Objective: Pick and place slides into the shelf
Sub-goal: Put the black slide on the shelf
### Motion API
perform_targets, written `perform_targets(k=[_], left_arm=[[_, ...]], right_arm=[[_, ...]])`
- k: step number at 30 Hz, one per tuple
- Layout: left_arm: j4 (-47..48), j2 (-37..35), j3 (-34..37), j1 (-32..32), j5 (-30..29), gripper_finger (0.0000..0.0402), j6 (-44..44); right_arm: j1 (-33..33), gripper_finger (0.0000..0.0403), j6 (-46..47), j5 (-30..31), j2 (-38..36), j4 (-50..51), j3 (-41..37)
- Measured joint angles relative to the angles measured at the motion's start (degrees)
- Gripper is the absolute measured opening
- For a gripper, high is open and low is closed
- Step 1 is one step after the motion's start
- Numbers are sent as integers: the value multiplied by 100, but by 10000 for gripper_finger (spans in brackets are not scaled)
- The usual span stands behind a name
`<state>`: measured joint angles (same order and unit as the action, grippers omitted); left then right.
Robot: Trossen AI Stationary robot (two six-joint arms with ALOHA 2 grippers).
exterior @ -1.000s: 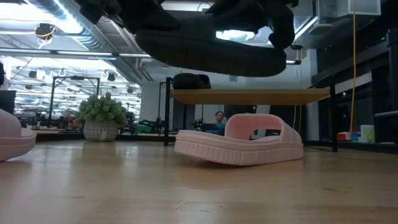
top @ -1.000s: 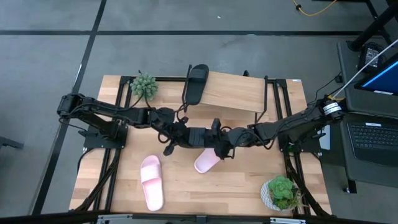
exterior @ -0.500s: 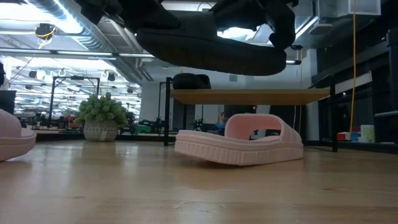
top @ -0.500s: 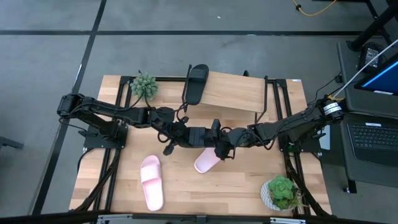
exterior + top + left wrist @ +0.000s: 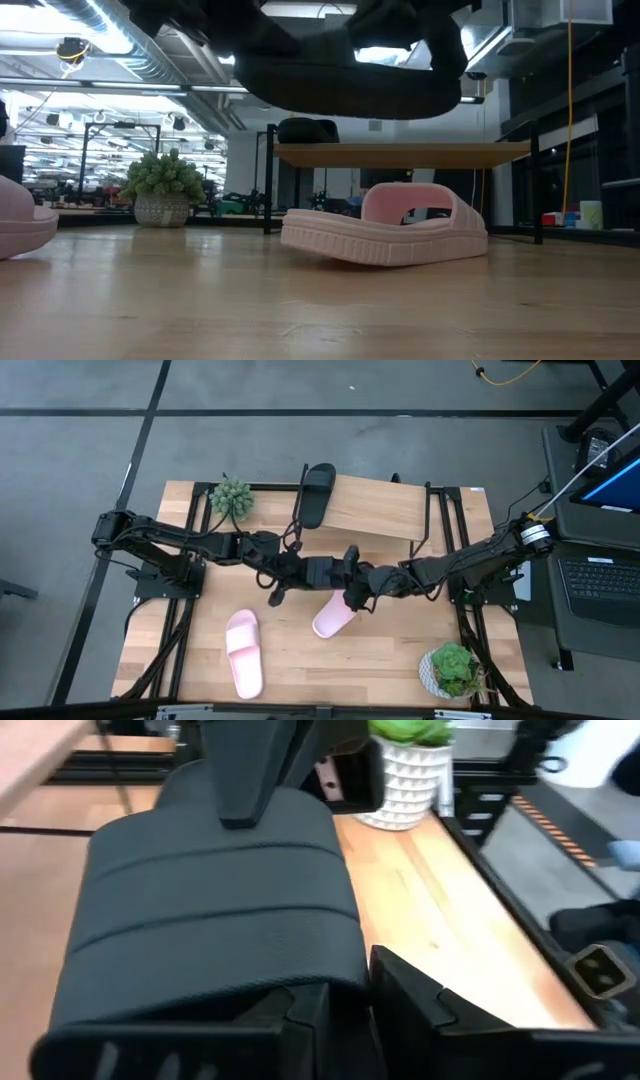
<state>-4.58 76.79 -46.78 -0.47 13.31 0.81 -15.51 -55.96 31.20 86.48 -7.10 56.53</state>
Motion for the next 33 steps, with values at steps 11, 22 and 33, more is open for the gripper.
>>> perform_targets(k=[11,22,33], left_arm=[[260,-385,-4,154,-409,80,-10],[1051,-1011,-17,448,-683,81,-191],[1314,-1139,-15,448,-952,67,-275]], right_arm=[[-12,10,159,458,-13,168,13],[-12,10,173,1283,-36,337,2],[77,9,443,3311,-282,815,739]])
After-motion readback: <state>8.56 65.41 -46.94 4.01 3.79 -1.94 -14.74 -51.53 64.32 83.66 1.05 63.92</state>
